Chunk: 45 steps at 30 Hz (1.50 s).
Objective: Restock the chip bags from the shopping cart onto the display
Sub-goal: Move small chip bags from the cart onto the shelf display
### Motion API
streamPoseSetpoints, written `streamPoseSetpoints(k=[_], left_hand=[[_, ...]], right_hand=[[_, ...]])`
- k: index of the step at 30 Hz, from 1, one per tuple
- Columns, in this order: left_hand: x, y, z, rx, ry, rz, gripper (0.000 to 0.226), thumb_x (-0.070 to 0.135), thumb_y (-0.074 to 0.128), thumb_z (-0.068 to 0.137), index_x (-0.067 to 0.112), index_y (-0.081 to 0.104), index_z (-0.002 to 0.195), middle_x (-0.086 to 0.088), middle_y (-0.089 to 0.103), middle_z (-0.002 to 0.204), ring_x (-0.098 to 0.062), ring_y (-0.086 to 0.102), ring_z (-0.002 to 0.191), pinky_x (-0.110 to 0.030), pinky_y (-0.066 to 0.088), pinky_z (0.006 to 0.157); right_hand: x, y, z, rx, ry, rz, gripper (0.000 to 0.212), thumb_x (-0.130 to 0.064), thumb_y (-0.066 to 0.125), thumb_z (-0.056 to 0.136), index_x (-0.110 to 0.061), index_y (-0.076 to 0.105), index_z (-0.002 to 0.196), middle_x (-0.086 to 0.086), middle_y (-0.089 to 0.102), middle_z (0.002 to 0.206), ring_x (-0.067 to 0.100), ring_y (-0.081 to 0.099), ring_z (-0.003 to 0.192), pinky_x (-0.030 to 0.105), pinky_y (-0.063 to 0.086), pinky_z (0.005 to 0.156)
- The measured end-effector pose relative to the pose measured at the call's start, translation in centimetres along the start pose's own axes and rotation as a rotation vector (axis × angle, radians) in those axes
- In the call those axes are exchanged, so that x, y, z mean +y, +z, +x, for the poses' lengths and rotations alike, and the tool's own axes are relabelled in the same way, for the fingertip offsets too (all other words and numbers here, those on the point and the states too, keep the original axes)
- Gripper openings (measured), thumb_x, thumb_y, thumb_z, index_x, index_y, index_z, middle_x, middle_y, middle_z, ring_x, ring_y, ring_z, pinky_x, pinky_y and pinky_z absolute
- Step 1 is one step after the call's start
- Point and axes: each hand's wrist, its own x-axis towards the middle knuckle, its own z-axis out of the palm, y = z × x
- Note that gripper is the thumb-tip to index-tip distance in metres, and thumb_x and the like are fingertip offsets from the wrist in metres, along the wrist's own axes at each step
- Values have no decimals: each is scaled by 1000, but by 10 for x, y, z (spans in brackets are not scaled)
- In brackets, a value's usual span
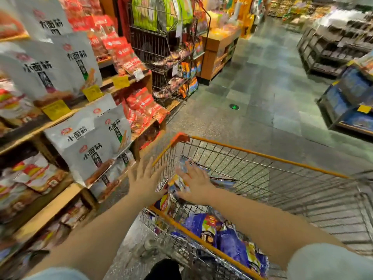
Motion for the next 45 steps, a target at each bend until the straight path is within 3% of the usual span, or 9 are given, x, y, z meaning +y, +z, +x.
streamPoseSetpoints(k=[5, 14, 25, 29, 32, 34, 37, 41, 45], left_hand=[[-3, 30, 6, 61, -128, -45, 102, 79, 41, 78, 41, -29, 141, 0, -43, 146, -30, -43, 131, -59, -33, 97], [-3, 41, 7, 69, -267, -131, 110, 88, 22, 58, 37, -48, 126, -1, -56, 135, -28, -50, 126, -65, -31, 97], [-6, 39, 13, 24, -243, -83, 107, 81, 33, 72, 35, -50, 121, -1, -58, 132, -24, -51, 125, -67, -23, 100], [-10, 51, 11, 124, -208, -123, 112, 92, 31, 62, 41, -29, 141, -4, -28, 154, -24, -32, 139, -66, -23, 102], [-12, 43, 6, 84, -165, -176, 127, 106, 20, 42, 42, -23, 144, -4, -20, 157, -26, -24, 142, -64, -21, 104], [-8, 31, 5, -3, -129, -246, 133, 106, 12, 27, 42, -48, 126, 4, -49, 139, -24, -39, 135, -60, -27, 103], [12, 5, 9, -17, -51, -431, 138, 102, 36, 32, 42, -51, 120, 11, -47, 140, -15, -29, 137, -56, -17, 110], [48, -24, 11, 29, 100, -913, 135, 78, 76, 42, 55, -18, 135, 4, 5, 160, -16, 13, 146, -44, 26, 115], [77, -55, 13, 175, 86, -1247, 109, 43, 88, 57, 39, 20, 142, 1, 47, 138, -20, 51, 125, -44, 48, 97]], right_hand=[[5, 41, 39, -45, -86, -74, 78, -60, 39, 93, -43, -15, 147, 5, -27, 156, 29, -21, 144, 52, -6, 116], [-11, 115, 117, -174, -214, -263, 95, -76, 39, 83, -48, -45, 116, 2, -46, 144, 35, -32, 139, 64, -14, 108], [-24, 157, 153, -200, -334, -264, 62, -49, 43, 95, -29, 21, 150, 6, -30, 155, 34, -33, 137, 70, 2, 109], [-5, 143, 131, 52, -323, -33, 20, -22, 64, 87, -15, 59, 106, 4, -16, 157, 29, -20, 139, 63, 16, 112], [20, 108, 104, 454, -284, 124, 39, -3, 87, 51, -14, 56, 72, 17, 40, 145, 40, 40, 132, 59, 51, 84], [32, 77, 87, 643, -350, 238, 33, 0, 72, 63, -17, 51, 82, 12, 35, 140, 36, 33, 129, 67, 45, 84], [39, 19, 58, 843, -421, 327, 11, -12, 51, 81, -16, 54, 91, 6, 31, 140, 33, 27, 130, 62, 37, 100], [36, -59, 26, 1025, -409, 383, 15, -18, 47, 83, -23, 51, 97, 7, 32, 140, 31, 27, 129, 43, 27, 110], [35, -103, -3, 1120, -345, 353, 19, -22, 49, 85, -23, 52, 104, 8, 32, 145, 35, 27, 131, 55, 28, 105]])
